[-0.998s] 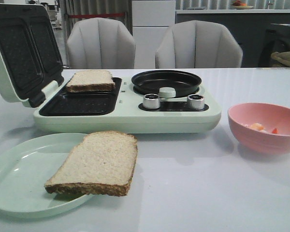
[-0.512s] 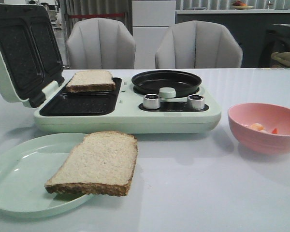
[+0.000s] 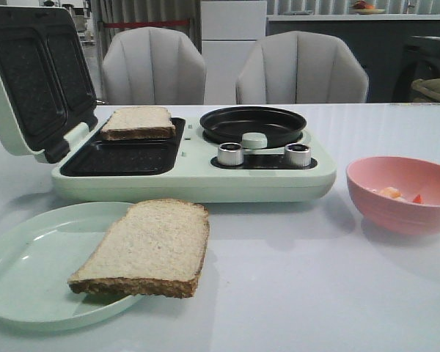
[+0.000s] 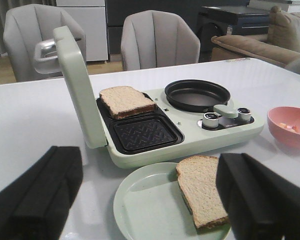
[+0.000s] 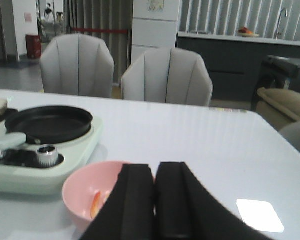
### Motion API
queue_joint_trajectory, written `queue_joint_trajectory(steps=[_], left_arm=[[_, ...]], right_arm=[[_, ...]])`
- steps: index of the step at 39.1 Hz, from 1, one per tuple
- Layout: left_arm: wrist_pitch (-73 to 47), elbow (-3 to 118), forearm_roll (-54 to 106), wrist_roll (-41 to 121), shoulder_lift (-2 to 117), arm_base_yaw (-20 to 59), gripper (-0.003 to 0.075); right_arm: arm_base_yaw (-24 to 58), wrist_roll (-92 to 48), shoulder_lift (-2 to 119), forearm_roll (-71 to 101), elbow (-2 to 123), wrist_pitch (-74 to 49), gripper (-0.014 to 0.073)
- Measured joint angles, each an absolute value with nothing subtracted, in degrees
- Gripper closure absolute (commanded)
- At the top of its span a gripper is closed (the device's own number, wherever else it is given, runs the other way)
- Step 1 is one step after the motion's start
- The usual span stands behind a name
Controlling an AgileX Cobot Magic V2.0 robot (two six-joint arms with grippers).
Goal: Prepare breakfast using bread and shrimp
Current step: 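Open the left gripper and withdraw it from the sandwich maker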
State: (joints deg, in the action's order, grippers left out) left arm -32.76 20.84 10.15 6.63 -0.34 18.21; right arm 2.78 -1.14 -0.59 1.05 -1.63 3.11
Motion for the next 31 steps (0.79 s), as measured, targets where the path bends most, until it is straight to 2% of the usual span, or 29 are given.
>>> queue_joint_trajectory(steps=[6, 13, 18, 25, 27, 31], left_arm=[[-32.8, 20.8, 10.2, 6.6, -0.3, 18.2, 0.0118], [-32.8, 20.8, 10.2, 6.6, -0.3, 18.2, 0.0118], [-32.7, 20.8, 10.2, 6.6, -0.3, 18.2, 0.0118], [-32.7, 20.8, 10.2, 6.6, -0.3, 18.2, 0.0118], [-32.7, 20.8, 10.2, 6.6, -0.3, 18.2, 0.0118], [-32.7, 20.8, 10.2, 6.6, -0.3, 18.2, 0.0118]], right_arm=[[2.8, -1.1, -0.1, 3.9, 3.9, 0.6, 0.0441], [2.8, -1.1, 8.9, 4.7, 14.6, -12.6, 0.0441], [2.8, -1.1, 15.4, 5.0, 16.1, -15.3, 0.0441], [2.9, -1.1, 18.4, 5.4, 16.1, -16.4, 0.0428], [3.0, -1.1, 18.6, 5.4, 16.3, -16.5, 0.0392], [3.1, -1.1, 19.8, 5.4, 18.0, -18.2, 0.0237]])
